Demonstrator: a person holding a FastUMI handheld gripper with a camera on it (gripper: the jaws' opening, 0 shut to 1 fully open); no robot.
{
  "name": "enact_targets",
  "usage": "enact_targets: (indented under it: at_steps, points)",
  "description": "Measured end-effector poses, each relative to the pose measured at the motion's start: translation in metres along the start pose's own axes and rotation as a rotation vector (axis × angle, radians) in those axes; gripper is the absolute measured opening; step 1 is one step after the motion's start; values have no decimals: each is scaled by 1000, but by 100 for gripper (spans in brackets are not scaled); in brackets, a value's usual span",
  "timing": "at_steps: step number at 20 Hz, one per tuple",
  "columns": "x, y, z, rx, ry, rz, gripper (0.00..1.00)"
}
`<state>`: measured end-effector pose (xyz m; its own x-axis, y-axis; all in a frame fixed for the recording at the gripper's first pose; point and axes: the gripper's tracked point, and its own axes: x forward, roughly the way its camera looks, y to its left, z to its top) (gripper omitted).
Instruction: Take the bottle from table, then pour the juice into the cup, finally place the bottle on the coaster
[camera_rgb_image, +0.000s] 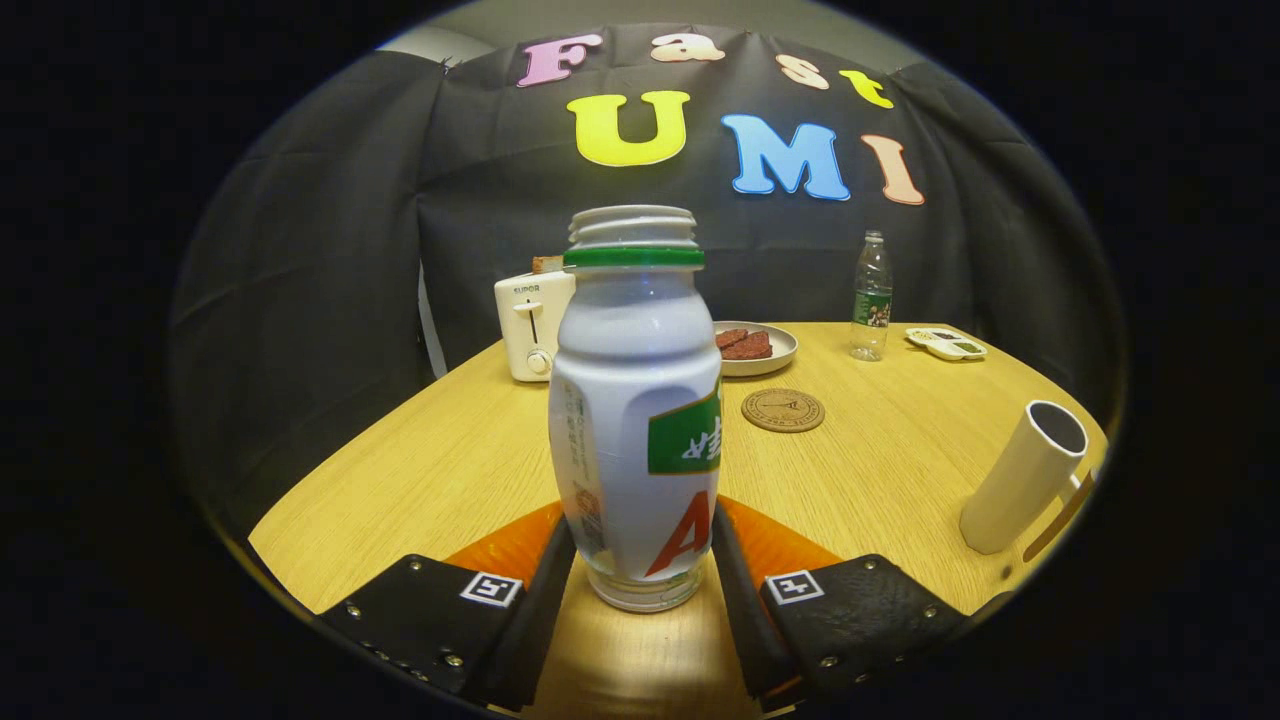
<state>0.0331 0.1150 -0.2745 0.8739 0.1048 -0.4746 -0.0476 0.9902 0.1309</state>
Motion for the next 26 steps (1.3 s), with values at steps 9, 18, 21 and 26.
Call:
enact_targets:
  at_steps: [9,18,21,26]
  points:
    - [-10,-9,34,134,-53,16,70]
    - [-18,-42,59,326,-96,-4,69]
    - [-19,-48,63,382,-106,-5,69]
    - [-25,-62,72,508,-145,-23,69]
